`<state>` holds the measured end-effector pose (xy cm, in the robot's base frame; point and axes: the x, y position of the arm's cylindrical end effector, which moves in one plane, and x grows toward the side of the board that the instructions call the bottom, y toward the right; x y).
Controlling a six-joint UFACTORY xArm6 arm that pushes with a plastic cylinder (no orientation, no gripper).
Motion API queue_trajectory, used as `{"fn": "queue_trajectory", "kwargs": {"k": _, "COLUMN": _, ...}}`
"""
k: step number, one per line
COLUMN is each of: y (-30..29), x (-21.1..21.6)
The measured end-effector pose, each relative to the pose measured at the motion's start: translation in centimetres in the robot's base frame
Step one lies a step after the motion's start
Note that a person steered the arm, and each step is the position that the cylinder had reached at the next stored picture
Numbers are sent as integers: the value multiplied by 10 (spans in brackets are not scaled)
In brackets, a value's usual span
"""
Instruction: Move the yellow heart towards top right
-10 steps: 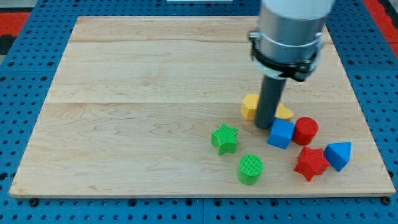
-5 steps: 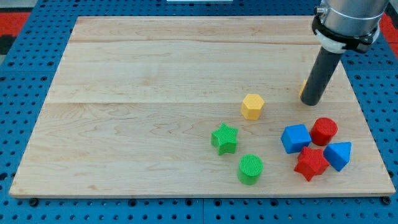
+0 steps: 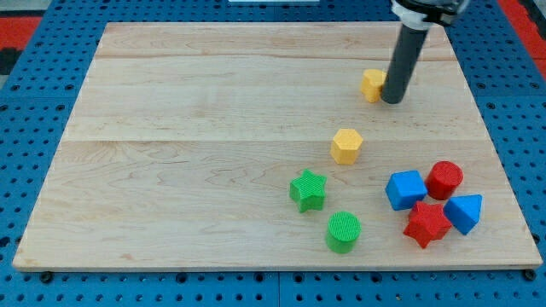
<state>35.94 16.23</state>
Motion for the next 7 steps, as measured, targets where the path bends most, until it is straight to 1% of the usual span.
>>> {"fn": "queue_trajectory", "kwargs": {"k": 1, "y": -31, "x": -10}}
{"fn": "queue_trajectory", "kwargs": {"k": 2, "y": -77, "x": -22}}
{"fn": "queue_trajectory", "kwargs": {"k": 4, "y": -77, "x": -66}}
{"fn": "queue_trajectory", "kwargs": {"k": 5, "y": -105, "x": -85}}
{"fn": "queue_trajectory", "kwargs": {"k": 6, "y": -101, "x": -87}}
{"fn": "queue_trajectory", "kwargs": {"k": 7, "y": -48, "x": -87}}
